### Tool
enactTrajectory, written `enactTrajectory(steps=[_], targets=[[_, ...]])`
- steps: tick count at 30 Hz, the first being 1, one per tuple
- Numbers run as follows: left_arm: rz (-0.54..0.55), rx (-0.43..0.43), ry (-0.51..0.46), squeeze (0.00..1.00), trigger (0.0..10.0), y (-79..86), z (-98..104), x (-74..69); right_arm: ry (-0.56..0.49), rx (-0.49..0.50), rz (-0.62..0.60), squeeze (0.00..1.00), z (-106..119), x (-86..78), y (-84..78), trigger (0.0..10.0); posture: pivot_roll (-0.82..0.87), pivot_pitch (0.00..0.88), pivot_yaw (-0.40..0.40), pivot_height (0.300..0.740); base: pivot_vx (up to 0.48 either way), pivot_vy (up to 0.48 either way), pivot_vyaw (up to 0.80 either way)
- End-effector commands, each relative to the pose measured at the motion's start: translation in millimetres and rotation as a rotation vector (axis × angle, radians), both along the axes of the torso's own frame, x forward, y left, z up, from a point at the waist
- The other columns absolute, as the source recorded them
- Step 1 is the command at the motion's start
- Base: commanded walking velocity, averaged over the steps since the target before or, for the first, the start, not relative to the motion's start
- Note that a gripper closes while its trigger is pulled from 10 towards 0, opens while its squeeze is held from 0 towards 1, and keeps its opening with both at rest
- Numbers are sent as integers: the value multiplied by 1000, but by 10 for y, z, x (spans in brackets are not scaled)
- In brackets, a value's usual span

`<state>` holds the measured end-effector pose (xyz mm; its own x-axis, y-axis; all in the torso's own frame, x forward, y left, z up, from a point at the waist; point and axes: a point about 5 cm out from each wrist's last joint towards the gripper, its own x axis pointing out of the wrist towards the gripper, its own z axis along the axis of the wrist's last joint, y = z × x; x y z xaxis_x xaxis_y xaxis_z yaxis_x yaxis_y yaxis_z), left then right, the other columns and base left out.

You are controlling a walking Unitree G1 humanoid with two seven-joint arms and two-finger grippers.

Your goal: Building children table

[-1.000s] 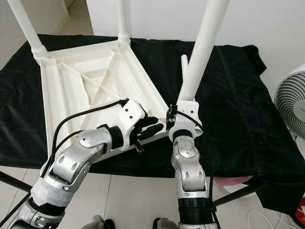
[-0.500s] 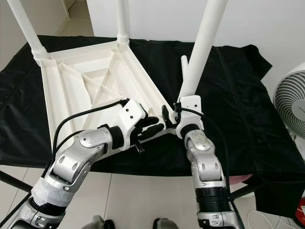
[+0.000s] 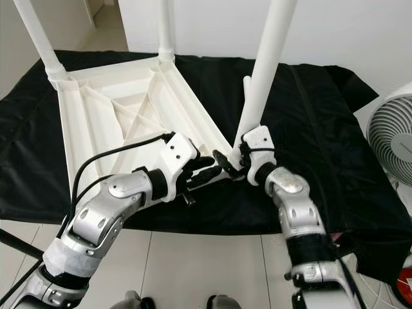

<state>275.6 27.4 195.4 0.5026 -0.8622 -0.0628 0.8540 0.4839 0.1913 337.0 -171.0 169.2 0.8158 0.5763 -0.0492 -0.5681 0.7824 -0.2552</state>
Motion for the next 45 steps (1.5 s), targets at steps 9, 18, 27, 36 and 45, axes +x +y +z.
enactTrajectory(steps=[9,18,27,36,45], targets=[[9,9,2,0,10000,-20,-29,-15,54,25,12,0,-122,49,-44,0,-108,75,12,740,0,0,0],[16,5,11,0,10000,-10,-45,-32,107,83,-155,0,-278,38,-24,10000,-110,94,3,740,0,0,0],[12,-2,15,0,10000,-42,-62,-26,69,193,-426,0,-261,-8,95,10000,-125,84,-3,740,0,0,0],[11,-11,12,0,10000,-60,-61,-13,-1,308,-747,0,-149,-257,297,10000,-124,61,-15,740,0,0,0],[5,-6,7,0,10000,-62,-69,-7,-54,287,-733,0,-59,-319,334,10000,-129,37,-22,740,0,0,0]])
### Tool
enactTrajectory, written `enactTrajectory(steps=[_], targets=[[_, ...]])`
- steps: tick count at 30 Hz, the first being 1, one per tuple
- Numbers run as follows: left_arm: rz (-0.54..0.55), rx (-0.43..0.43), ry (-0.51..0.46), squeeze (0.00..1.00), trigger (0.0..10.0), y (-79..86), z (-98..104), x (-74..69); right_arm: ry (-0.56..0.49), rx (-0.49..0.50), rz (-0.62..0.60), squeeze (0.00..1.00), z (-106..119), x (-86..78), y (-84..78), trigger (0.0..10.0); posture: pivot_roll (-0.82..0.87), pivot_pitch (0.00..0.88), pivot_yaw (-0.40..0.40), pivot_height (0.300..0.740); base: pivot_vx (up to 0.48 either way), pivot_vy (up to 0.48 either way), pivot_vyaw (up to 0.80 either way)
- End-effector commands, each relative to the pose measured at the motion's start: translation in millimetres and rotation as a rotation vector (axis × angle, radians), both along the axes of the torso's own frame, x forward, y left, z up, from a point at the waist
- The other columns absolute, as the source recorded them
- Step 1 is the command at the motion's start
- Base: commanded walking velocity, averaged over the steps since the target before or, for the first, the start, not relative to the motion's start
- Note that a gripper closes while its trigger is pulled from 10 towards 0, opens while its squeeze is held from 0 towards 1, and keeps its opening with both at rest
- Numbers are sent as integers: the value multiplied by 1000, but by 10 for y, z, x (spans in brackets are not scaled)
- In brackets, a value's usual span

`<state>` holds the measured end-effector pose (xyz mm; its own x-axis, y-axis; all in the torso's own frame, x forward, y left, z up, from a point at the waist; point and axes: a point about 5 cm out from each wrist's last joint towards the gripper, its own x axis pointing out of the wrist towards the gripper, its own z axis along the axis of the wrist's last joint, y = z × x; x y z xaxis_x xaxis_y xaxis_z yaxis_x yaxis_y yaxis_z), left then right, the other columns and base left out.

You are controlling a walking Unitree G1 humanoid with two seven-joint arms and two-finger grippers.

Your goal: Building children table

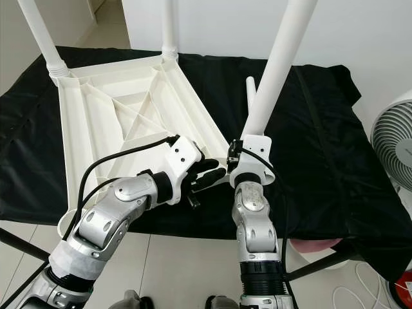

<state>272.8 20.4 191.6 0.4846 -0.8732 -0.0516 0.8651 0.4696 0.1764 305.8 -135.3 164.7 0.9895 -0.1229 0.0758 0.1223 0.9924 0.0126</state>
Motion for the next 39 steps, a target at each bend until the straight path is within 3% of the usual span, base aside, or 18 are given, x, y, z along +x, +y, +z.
enactTrajectory(steps=[1,2,3,11,12,13,14,17,19,29,37,38,39], targets=[[25,11,0,0,10000,8,-31,21,6,-11,-3,0,-13,-6,-23,10000,-129,37,-22,740,0,0,0],[28,9,-2,0,10000,10,-24,28,1,-13,4,0,-1,-2,-10,10000,-129,37,-22,740,0,0,0],[32,7,-3,0,10000,14,-21,34,-8,0,21,1000,11,17,-14,10000,-129,37,-22,740,0,0,0],[38,8,-2,0,10000,26,-25,36,-42,-19,68,1000,44,84,-113,10000,-129,37,-22,740,0,0,0],[39,9,-2,0,10000,30,-29,37,-31,-40,113,0,23,107,-136,10000,-118,33,-22,740,0,0,0],[39,9,-2,0,10000,30,-29,37,-31,-40,113,0,23,107,-136,10000,-118,33,-22,740,0,0,0],[40,10,-3,0,10000,34,-27,38,1,-44,218,0,-35,128,-137,10000,-118,33,-22,740,0,0,0],[41,11,-5,0,10000,37,-24,39,23,-70,302,0,-89,140,-149,10000,-118,33,-22,740,0,0,0],[42,11,-8,0,10000,42,-16,47,47,-110,447,0,-171,152,-195,10000,-114,33,-13,740,0,0,0],[39,15,-5,0,10000,41,-30,34,38,-176,537,0,-211,219,-305,10000,-112,32,-6,740,0,0,0],[33,42,27,0,10000,11,-176,27,27,-260,640,0,-141,392,-342,10000,-110,32,1,740,0,0,0],[37,48,38,0,10000,11,-213,26,30,-272,646,0,-136,407,-358,824,-107,38,4,740,0,0,0],[37,48,38,0,10000,11,-213,26,30,-272,646,0,-136,407,-358,824,-107,38,4,740,0,0,0]])
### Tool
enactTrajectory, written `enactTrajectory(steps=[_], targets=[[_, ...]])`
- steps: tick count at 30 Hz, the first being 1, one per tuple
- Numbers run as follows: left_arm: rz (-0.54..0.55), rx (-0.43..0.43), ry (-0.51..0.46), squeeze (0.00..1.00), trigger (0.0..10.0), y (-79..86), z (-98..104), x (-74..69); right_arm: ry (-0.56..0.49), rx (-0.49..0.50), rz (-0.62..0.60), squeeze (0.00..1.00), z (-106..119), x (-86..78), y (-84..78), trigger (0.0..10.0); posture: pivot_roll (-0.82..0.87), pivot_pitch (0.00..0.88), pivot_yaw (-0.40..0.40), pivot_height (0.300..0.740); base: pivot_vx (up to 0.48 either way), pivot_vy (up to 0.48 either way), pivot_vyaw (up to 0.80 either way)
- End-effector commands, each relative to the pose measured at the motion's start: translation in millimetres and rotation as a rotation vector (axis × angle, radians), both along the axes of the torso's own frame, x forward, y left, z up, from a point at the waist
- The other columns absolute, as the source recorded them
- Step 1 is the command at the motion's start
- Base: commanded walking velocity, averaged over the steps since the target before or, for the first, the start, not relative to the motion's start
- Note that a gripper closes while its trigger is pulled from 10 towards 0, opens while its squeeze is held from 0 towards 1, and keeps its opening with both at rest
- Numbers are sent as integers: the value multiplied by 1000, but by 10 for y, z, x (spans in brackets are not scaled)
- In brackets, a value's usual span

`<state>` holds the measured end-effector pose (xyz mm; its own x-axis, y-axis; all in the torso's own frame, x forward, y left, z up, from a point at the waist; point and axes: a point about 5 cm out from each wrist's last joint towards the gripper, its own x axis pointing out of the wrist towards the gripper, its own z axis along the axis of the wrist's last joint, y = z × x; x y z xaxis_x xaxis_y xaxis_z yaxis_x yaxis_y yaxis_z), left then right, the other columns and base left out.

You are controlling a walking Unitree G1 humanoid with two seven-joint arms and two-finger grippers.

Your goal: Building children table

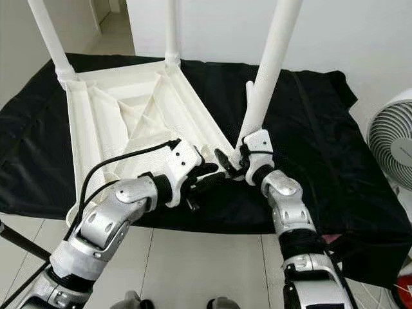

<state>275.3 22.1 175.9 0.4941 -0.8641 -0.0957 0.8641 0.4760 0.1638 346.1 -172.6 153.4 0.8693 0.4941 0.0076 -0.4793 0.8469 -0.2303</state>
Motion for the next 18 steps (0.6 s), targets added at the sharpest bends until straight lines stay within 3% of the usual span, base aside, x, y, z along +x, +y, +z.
enactTrajectory(steps=[1,2,14,15,16,18], targets=[[27,20,14,0,10000,-3,-86,1,12,-19,26,0,-21,11,3,824,-107,38,4,740,0,0,0],[33,25,23,0,10000,3,-116,2,15,-18,33,0,-26,13,-13,0,-104,42,2,740,0,0,0],[55,32,39,0,10000,20,-175,8,52,47,44,0,-138,-51,-22,0,-106,60,-7,740,0,0,0],[59,30,34,0,10000,28,-168,15,50,48,21,0,-151,-60,-7,1176,-104,62,-13,740,0,0,0],[67,29,27,0,10000,44,-158,25,49,56,-18,0,-156,-77,13,10000,-103,65,-17,740,0,0,0],[73,28,23,0,10000,56,-151,32,48,62,-46,0,-158,-90,26,10000,-103,65,-17,740,0,0,0]])
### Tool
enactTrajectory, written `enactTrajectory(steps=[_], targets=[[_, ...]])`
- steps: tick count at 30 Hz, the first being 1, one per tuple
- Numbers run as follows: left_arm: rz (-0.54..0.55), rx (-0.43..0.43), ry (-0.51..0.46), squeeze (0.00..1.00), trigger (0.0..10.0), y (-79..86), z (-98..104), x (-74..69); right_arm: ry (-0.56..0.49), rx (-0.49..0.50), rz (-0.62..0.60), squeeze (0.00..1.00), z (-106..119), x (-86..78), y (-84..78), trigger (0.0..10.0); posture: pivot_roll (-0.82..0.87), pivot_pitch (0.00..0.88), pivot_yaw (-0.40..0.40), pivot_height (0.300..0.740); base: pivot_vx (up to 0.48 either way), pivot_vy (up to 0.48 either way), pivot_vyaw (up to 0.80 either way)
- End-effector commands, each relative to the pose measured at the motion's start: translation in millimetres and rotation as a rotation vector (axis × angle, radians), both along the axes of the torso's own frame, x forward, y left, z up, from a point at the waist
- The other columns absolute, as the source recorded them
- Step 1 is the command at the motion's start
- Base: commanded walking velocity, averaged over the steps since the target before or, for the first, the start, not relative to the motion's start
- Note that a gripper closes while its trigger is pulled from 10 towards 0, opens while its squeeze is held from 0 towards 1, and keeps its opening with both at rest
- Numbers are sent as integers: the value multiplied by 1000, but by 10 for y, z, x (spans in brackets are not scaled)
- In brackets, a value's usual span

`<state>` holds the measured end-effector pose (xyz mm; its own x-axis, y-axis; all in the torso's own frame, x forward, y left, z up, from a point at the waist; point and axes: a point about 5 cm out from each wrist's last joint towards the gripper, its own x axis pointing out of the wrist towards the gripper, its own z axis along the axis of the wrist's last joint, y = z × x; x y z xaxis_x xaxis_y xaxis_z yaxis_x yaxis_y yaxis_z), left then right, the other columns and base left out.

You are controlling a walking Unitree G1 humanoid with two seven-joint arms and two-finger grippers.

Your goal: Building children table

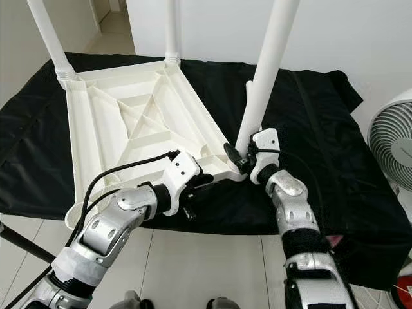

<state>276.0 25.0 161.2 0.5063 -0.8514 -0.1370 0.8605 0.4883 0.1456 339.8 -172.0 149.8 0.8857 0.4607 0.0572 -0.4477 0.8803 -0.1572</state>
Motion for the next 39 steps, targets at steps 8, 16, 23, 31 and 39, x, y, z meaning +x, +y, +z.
enactTrajectory(steps=[8,16,23,31,39], targets=[[92,-9,-34,0,10000,105,49,88,51,45,-270,0,-84,-150,135,10000,-106,79,-20,740,0,0,0],[83,-1,-40,0,10000,124,68,100,47,175,-515,0,-72,-321,384,10000,-113,85,-9,740,0,0,0],[90,0,-44,0,10000,145,75,108,30,202,-500,231,-9,-368,484,10000,-113,86,-9,740,0,0,0],[95,-3,-46,0,10000,149,84,115,8,218,-470,1000,92,-370,469,10000,-109,84,-16,740,0,0,0],[95,-5,-50,0,10000,145,95,104,34,176,-300,31,81,-311,424,10000,-104,76,-24,740,0,0,0]])
